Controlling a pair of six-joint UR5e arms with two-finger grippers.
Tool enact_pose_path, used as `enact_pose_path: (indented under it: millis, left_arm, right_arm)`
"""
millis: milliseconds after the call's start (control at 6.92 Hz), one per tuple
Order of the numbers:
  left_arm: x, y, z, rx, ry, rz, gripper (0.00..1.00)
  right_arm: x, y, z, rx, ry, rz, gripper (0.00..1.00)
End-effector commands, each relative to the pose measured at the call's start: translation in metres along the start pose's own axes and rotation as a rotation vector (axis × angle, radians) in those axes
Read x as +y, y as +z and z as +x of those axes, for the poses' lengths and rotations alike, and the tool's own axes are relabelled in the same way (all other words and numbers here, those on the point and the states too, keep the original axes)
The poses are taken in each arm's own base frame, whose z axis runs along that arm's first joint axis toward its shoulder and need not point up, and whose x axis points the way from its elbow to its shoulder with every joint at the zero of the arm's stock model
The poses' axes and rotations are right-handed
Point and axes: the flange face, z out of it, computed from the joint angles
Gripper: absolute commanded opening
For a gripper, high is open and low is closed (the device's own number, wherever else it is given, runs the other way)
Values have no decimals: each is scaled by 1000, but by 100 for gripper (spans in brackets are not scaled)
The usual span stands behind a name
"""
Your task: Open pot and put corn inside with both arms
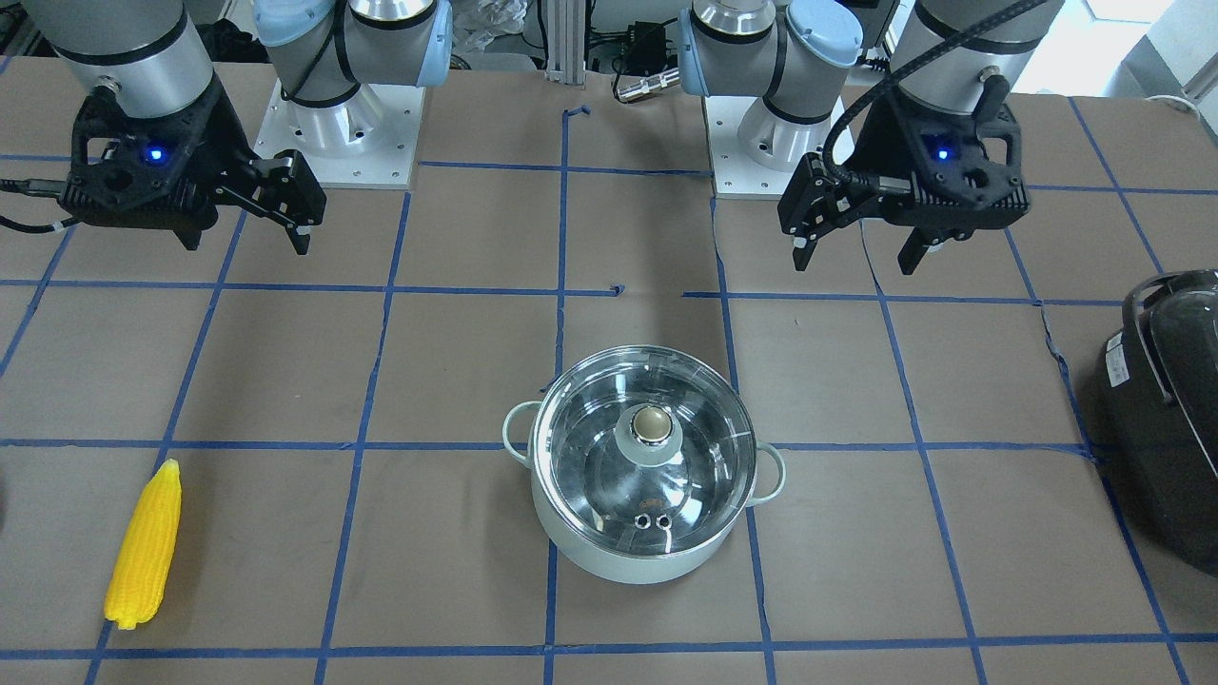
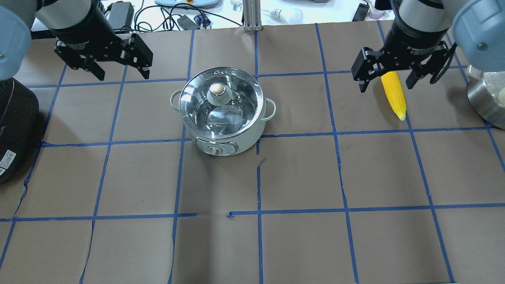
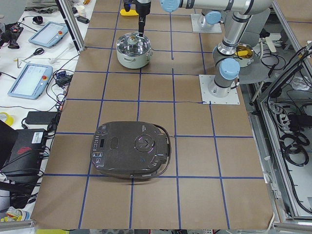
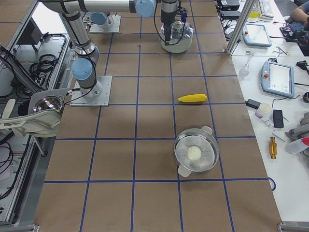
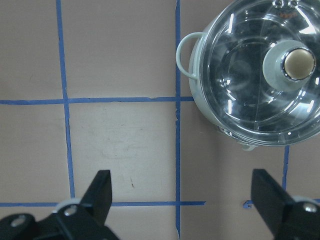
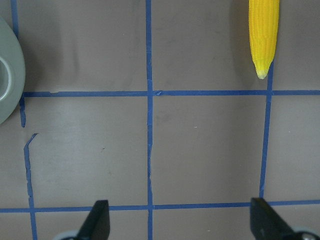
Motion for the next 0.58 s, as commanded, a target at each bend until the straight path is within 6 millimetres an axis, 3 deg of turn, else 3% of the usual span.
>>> enact_pose_path:
  millis: [0, 144, 289, 433]
  left_arm:
    - [-34, 46, 46, 25, 7, 38, 100]
    - [-47, 78, 64, 30, -18, 23, 100]
    - [-54, 108, 99, 30, -49, 31, 100]
    - [-58, 129, 113, 30, -49, 17, 100]
  right_arm:
    - [0, 0, -1, -1, -1, -1, 100]
    - [0, 0, 0, -1, 0, 1, 100]
    - [0, 1, -1, 0, -1, -1, 100]
    - [0, 2, 0, -1, 1, -4, 100]
